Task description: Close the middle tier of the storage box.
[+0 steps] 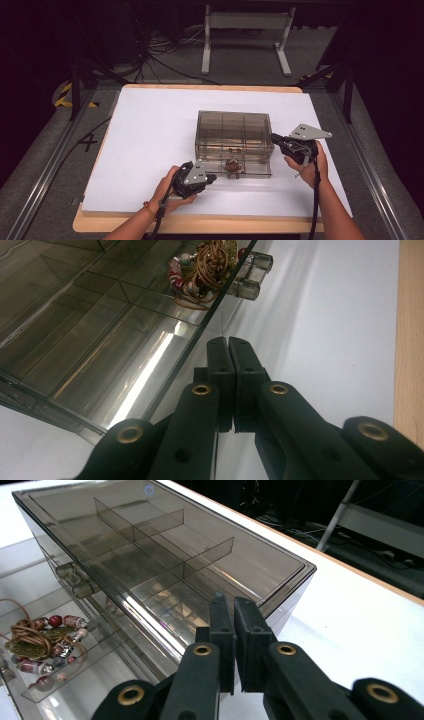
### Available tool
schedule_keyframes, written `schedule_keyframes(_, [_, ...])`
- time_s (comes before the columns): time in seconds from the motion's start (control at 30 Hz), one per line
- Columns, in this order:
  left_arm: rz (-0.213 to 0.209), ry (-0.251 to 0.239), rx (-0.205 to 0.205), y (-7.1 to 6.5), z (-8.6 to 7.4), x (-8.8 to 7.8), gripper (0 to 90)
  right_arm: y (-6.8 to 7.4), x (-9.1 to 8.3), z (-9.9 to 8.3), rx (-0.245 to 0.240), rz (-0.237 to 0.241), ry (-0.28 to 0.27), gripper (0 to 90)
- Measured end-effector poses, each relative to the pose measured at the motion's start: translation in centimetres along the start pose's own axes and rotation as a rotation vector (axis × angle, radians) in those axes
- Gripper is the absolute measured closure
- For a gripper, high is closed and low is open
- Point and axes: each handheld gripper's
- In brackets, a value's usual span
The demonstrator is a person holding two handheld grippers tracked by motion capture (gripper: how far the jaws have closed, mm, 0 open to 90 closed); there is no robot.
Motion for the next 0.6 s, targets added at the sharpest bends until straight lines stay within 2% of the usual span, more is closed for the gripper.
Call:
schedule_keyframes(0.1, [0.006,0.005,-0.002,-0.24,0.24,0.05,88.3,-0.10,0.00,-0.13,0.021,0.011,-0.007,87.4])
schedule_keyframes(0.47, [-0.004,0.036,-0.007,-0.04,0.23,0.80,88.1,-0.29,0.15,-0.20,0.038,0.016,-0.017,87.2])
schedule_keyframes(0.6, [-0.002,0.026,0.001,-0.12,0.59,0.81,88.2,-0.28,0.16,-0.23,0.041,0.016,-0.018,87.1])
Point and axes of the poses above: each handheld gripper's, and its own axes: x roughly forward along the jaws, z roughly out of its top, y roughly to its left, and after that the axes turned 8 degrees about y, right-handed
